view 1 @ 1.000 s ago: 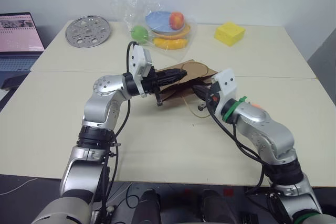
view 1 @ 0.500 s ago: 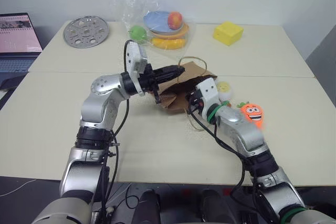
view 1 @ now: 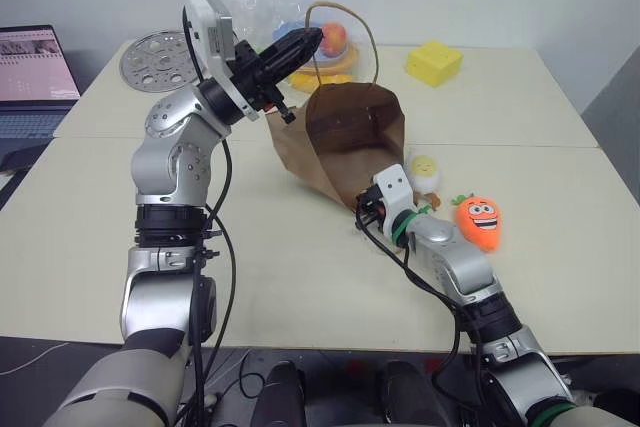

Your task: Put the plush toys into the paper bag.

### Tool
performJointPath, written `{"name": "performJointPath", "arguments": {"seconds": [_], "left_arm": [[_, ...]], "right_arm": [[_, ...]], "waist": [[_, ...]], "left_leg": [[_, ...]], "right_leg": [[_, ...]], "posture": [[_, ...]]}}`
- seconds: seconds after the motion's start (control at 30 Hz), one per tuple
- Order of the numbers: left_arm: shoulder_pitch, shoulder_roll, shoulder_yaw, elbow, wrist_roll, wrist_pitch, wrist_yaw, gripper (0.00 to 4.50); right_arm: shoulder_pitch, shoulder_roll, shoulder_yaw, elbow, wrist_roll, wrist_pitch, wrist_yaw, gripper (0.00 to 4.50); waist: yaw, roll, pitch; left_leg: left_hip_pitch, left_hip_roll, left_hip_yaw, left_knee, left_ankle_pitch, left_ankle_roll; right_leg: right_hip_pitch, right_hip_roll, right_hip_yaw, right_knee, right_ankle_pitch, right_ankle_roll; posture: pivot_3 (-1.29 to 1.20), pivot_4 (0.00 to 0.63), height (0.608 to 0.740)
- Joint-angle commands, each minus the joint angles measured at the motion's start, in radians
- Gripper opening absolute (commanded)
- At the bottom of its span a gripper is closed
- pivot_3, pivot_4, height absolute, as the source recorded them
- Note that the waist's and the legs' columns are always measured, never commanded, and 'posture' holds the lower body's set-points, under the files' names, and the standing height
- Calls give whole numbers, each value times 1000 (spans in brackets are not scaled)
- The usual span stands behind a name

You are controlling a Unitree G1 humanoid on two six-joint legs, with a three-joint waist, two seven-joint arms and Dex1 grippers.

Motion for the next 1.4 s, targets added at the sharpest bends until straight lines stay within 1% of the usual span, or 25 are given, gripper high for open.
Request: {"name": "performJointPath", "arguments": {"seconds": [0.03,0.17,0.33,0.47,0.57,0.73,0.8,0.93,1.13,1.2,1.3,1.37,1.4], "left_arm": [[-15,-6,27,-75,-23,-32,29,0],[-14,-15,40,-64,-7,-67,64,0],[-39,-20,48,-5,39,-161,134,0],[-54,-14,49,35,48,-194,152,0],[-44,-2,23,68,79,-206,142,0],[36,-4,-60,45,151,-206,108,0],[49,-14,-71,25,153,-200,113,0],[58,-18,-76,2,149,-190,116,0],[55,-12,-76,-4,153,-185,111,0],[57,-9,-78,-7,156,-181,109,0],[76,-9,-95,-21,165,-175,100,0],[81,-9,-94,-32,156,-164,96,0],[82,-8,-94,-33,157,-165,96,0]], "right_arm": [[8,-1,-21,-5,-20,10,-15,42],[16,-2,-27,-10,-26,19,-18,42],[19,-5,-31,-12,-32,26,-14,42],[22,-1,-30,-18,-37,29,-10,42],[18,5,-27,-20,-29,7,12,42],[6,34,-32,-58,7,-55,67,42],[-5,42,-38,-79,29,-75,98,42],[-8,19,-14,-106,12,-88,135,42],[0,20,-42,-185,50,-68,157,42],[2,14,-62,-253,78,-37,161,42],[21,-45,-164,-535,213,112,172,42],[16,-65,-267,-664,316,190,143,394],[16,-58,-327,-703,402,238,124,605]], "waist": [[0,0,0],[0,0,0],[1,0,0],[1,0,0],[0,0,0],[0,0,0],[0,0,0],[0,0,0],[0,0,0],[0,0,0],[5,0,0],[8,0,0],[8,0,0]], "left_leg": [[0,0,0,0,0,0],[0,0,0,0,0,0],[0,0,0,0,0,0],[0,0,0,0,0,0],[0,0,0,0,0,0],[0,0,0,-1,0,0],[0,0,0,-1,0,0],[0,0,0,0,0,0],[0,0,0,0,0,0],[0,0,0,-1,0,0],[-2,0,0,0,0,0],[-3,0,-1,0,0,0],[-3,0,-1,0,0,0]], "right_leg": [[0,0,0,0,0,0],[0,0,0,0,0,0],[0,0,0,0,0,0],[0,0,0,0,0,0],[0,0,0,0,0,0],[0,0,0,0,0,0],[0,0,0,0,0,0],[0,0,0,0,0,0],[0,0,0,0,0,0],[0,0,0,0,0,0],[-1,0,0,0,0,0],[-1,0,-1,-1,0,0],[-1,0,-1,-1,0,0]], "posture": [[0,150,740],[0,150,740],[0,150,740],[0,150,740],[0,150,740],[0,150,740],[0,150,740],[0,150,740],[0,150,740],[0,150,740],[0,150,740],[0,150,740],[0,150,740]]}}
